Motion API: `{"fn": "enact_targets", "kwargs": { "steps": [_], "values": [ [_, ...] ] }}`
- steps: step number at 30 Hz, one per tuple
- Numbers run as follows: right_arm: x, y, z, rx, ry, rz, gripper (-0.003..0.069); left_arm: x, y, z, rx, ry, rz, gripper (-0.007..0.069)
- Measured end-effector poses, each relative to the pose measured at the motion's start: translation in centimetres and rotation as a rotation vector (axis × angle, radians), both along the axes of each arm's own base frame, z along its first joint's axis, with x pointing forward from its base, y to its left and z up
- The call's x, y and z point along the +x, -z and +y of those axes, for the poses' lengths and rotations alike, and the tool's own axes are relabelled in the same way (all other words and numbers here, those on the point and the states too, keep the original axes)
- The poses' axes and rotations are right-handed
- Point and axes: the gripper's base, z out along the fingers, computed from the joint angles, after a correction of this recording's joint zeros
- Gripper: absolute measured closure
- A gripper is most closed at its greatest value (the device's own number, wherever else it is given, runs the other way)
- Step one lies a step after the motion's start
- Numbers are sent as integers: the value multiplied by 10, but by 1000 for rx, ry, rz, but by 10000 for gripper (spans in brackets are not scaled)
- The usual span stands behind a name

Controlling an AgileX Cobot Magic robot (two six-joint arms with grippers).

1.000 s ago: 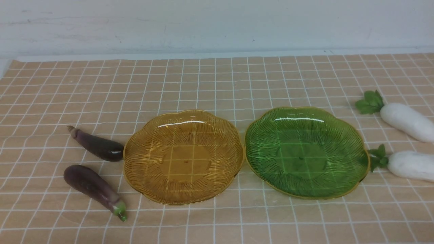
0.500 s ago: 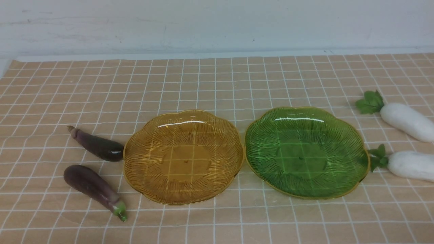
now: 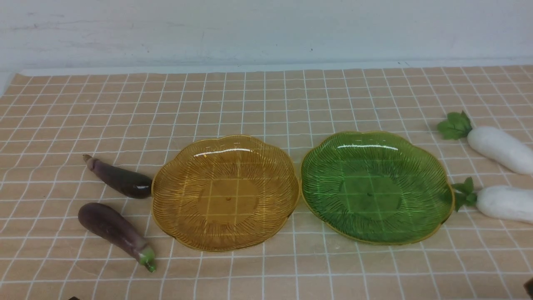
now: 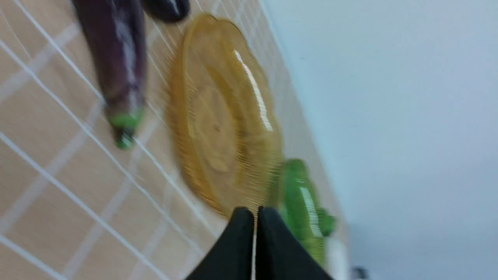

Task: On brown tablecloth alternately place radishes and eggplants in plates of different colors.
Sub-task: 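Place the white radish on the plate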

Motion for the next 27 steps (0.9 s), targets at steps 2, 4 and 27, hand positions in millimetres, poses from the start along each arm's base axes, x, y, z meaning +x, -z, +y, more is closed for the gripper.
{"fn": "enact_targets", "kwargs": {
  "steps": [2, 4, 27],
  "values": [
    [0, -2, -1, 13, 13, -14, 674, 0, -1, -1, -47, -2, -1, 627],
    [1, -4, -2, -13, 25, -42, 674, 0, -3, -1, -97, -10, -10, 627],
    [176, -84, -20, -793, -29, 896, 662, 86, -74, -8, 660, 557, 465, 606]
  ]
}}
